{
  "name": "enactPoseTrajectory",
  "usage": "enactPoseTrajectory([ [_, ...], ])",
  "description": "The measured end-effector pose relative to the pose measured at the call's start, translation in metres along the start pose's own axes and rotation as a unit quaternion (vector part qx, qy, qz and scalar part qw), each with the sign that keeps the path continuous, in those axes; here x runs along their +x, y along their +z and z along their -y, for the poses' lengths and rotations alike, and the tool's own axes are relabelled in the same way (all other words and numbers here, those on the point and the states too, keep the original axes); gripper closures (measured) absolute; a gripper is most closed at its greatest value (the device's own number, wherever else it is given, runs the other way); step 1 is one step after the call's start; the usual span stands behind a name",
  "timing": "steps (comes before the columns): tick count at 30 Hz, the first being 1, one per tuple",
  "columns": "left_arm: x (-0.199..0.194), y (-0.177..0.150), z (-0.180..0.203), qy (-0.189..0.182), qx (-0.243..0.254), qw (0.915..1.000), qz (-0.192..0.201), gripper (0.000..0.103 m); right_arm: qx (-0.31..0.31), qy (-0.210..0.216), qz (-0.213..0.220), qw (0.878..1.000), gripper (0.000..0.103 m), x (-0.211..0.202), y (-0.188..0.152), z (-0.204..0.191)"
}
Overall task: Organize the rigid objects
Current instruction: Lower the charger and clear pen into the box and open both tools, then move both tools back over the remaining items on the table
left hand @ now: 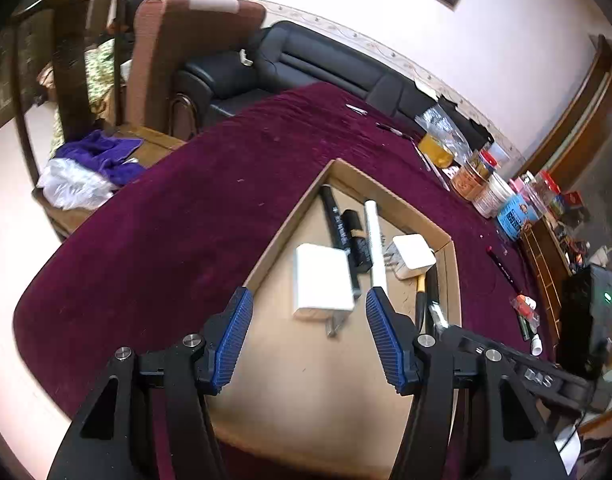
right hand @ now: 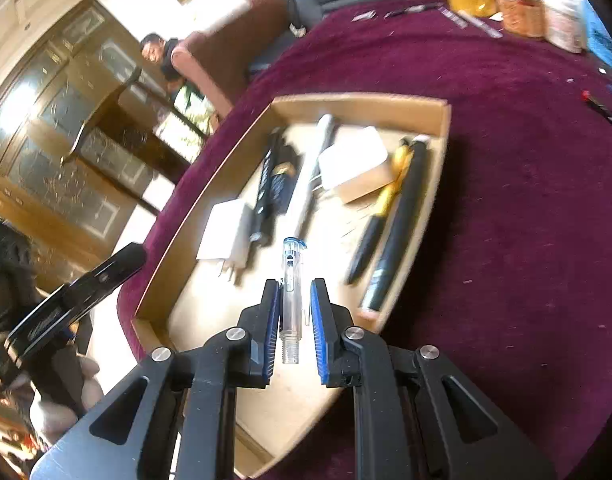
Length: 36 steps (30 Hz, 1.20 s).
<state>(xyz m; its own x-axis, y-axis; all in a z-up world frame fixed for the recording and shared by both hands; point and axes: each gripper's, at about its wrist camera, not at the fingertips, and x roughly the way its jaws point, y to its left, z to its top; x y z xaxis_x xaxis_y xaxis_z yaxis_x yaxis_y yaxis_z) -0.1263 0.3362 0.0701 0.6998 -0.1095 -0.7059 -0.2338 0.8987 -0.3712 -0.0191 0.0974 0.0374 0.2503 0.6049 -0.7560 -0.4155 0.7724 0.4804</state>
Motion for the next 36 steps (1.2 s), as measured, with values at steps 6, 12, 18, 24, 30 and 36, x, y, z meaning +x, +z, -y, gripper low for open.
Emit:
enactPoseTrajectory([
  [6, -0.007, -0.012, -0.012, 0.000, -0.011, 0.9999, 0.004, 0.050, -0.015, -0.009, -0.032, 0.999, 0.089, 0.029, -0.001, -0.021],
  [12, -0.013, -0.016, -0.024, -0.011, -0.023, 0.9997, 0.006, 0.050, -0.024, -0.025, -0.044, 0.998, 0.089, 0.047, 0.000, -0.032],
  [18, -0.017, -0.018, -0.029, -0.024, -0.029, 0.9993, 0.004, 0.048, -0.019, -0.036, -0.045, 0.998, 0.089, 0.056, 0.001, -0.033],
  [24, -0.019, -0.019, -0.028, -0.035, -0.032, 0.9989, -0.001, 0.047, -0.016, -0.034, -0.035, 0.999, 0.089, 0.050, -0.001, -0.037],
  [30, -0.021, -0.021, -0.020, -0.043, -0.020, 0.9989, -0.003, 0.045, -0.014, -0.040, 0.034, 0.999, 0.076, -0.024, -0.011, 0.001],
  [36, -0.021, -0.026, -0.004, -0.073, -0.017, 0.9972, -0.005, 0.045, 0.099, -0.153, 0.140, 0.973, 0.064, -0.122, -0.006, 0.131],
])
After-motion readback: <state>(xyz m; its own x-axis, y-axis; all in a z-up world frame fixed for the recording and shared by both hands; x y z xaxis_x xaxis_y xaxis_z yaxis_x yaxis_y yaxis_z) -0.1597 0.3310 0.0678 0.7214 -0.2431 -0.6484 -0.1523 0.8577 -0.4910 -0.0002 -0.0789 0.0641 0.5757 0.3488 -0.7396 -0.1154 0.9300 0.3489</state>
